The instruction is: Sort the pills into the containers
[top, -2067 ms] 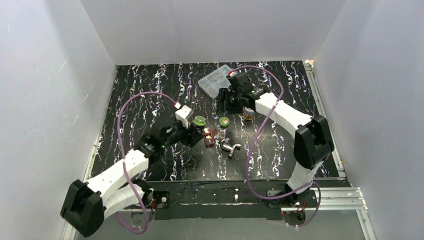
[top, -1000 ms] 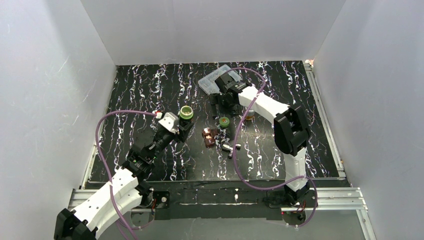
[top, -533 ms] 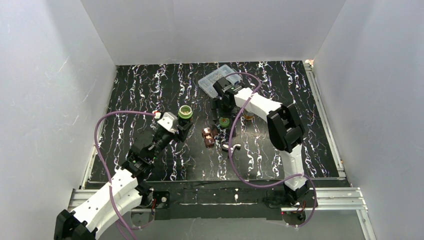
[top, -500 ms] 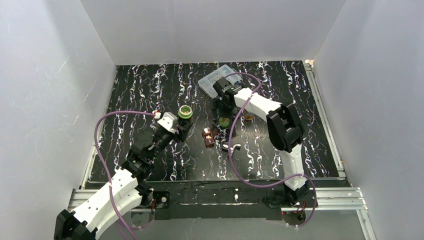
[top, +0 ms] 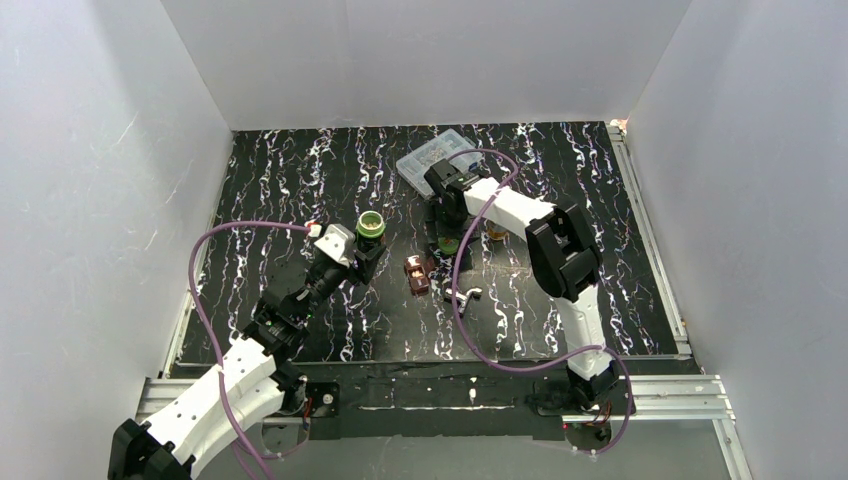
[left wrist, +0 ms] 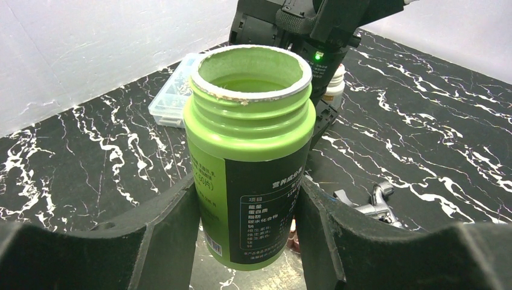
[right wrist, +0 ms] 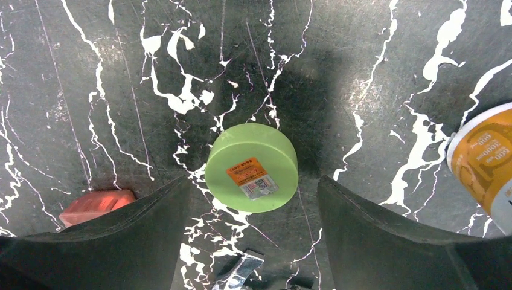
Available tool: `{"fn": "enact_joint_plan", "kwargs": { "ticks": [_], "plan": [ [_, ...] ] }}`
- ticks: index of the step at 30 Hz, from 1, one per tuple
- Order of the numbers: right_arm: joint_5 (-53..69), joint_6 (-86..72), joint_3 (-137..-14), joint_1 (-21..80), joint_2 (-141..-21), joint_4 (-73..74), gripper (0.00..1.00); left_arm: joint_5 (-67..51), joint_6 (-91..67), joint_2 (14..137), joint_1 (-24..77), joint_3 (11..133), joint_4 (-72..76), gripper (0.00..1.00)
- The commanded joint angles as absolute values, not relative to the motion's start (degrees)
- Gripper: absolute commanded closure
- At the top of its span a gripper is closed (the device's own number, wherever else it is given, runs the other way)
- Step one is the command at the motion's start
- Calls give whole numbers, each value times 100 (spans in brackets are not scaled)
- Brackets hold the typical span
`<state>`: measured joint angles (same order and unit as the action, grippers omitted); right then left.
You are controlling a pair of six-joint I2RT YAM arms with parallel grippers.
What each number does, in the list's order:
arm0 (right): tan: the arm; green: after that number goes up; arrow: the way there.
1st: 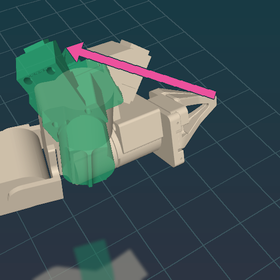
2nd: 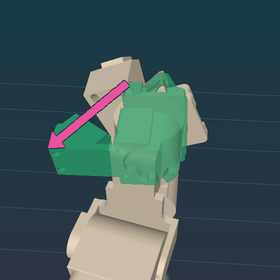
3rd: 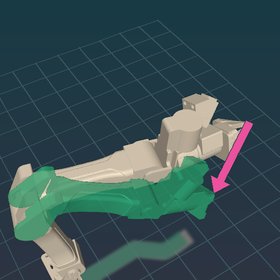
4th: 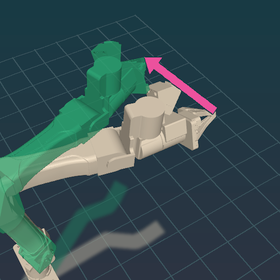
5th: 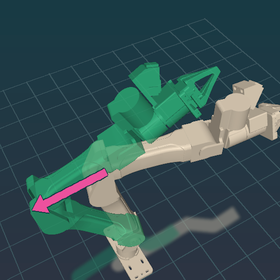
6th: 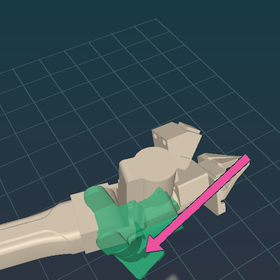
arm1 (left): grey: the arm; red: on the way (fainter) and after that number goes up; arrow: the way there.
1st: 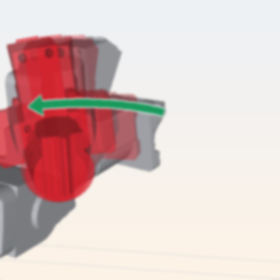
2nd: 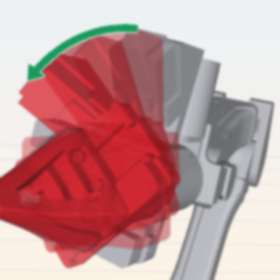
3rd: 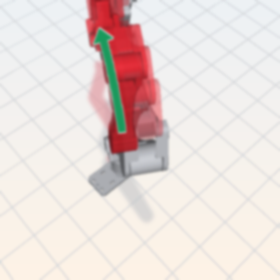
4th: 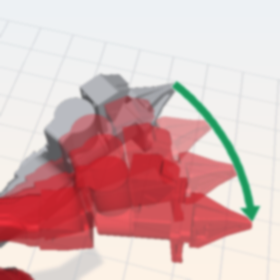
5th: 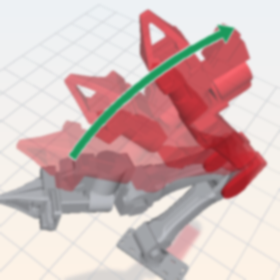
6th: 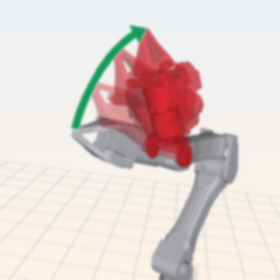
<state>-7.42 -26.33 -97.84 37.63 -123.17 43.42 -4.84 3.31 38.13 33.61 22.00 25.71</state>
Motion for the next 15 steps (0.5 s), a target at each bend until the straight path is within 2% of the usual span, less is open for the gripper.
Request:
{"fn": "enact_joint_plan", "kwargs": {
  "ticks": [1,6,10,12,15],
  "plan": [
    [-874,-2624,-10072,3772,-12415,4278,19,-388,282,3705,3393,2171,2854,100],
    [-944,-2616,-10179,3811,-12486,4296,26,-412,257,3713,3393,2184,2831,100],
    [-923,-2611,-10264,3850,-12538,4358,38,-437,246,3726,3393,2197,2810,100],
    [-898,-2609,-10279,3873,-12542,4380,38,-447,258,3726,3393,2197,2795,100],
    [-925,-2616,-10274,3905,-12529,4454,34,-473,258,3735,3393,2204,2791,100]
  ]
}}
